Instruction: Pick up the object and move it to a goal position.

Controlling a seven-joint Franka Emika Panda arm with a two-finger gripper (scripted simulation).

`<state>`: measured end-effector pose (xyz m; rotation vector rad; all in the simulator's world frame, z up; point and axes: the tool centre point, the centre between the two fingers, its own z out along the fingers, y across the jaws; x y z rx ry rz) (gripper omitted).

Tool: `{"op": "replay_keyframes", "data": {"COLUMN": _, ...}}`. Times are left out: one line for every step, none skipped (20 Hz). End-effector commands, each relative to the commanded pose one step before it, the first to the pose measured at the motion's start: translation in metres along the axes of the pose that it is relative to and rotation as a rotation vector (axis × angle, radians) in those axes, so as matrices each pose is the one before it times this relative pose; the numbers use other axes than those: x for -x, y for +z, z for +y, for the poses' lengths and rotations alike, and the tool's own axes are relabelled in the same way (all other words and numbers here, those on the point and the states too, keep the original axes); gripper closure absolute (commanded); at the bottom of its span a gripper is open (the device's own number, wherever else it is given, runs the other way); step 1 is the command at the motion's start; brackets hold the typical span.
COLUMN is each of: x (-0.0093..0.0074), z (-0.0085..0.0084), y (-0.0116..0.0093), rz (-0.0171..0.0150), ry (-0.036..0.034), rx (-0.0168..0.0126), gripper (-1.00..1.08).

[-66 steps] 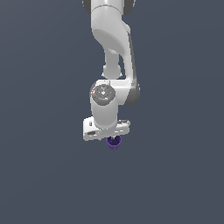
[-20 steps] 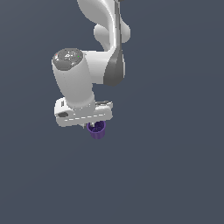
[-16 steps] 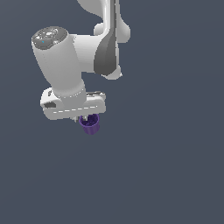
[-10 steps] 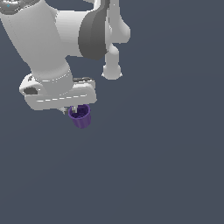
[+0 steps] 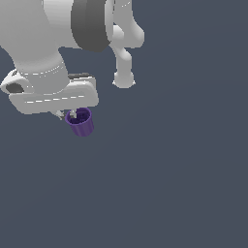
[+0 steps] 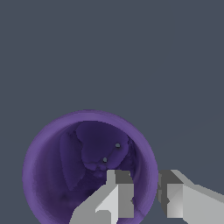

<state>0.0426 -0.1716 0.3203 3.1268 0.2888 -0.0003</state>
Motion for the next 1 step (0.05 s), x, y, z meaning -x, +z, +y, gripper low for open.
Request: {"op": "replay_keyframes", "data": {"x": -0.00054, "z": 0.00058, "y": -0.00187, "rz": 0.0007, "ry": -0.00081, "rx": 0.00019, "gripper": 1.08}}
